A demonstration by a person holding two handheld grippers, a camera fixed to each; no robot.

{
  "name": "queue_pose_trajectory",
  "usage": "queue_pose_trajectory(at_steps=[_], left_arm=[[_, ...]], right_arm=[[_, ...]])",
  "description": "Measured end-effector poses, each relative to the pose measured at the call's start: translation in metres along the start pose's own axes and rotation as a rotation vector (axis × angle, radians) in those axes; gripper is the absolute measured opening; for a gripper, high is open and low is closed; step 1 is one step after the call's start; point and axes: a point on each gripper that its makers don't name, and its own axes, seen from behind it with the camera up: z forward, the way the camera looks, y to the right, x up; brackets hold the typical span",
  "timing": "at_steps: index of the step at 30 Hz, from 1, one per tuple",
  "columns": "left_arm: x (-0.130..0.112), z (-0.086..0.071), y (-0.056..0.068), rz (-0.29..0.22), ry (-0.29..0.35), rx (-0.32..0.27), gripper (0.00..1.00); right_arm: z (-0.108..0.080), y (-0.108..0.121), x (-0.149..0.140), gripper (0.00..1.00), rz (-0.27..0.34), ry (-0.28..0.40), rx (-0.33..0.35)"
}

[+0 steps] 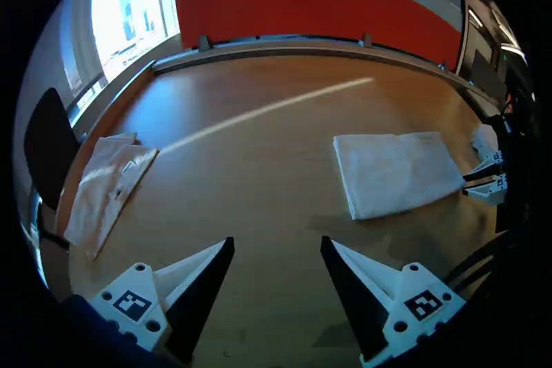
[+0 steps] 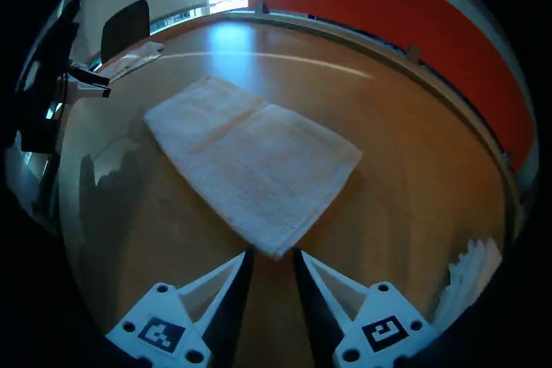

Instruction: Fold towel

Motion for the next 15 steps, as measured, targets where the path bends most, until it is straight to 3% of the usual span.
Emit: queue_pose_trajectory(at_steps=[6, 12, 15], left_arm=[[-0.0017, -0.0024, -0.0023, -0.003, -0.001, 0.003, 0.93], [-0.0034, -0.0032, -0.0026, 0.000, -0.003, 0.003, 0.93], [-0.0036, -0.0040, -0.0024, 0.002, -0.003, 0.003, 0.93]], right_arm=[[-0.0003, 0.0033, -0.0002, 0.34, 0.009, -0.002, 0.004], [0.0011, 0.0045, -0.0005, 0.20, 0.001, -0.002, 0.012], [0.0016, 0.0040, -0.0002, 0.09, -0.006, -0.003, 0.017]])
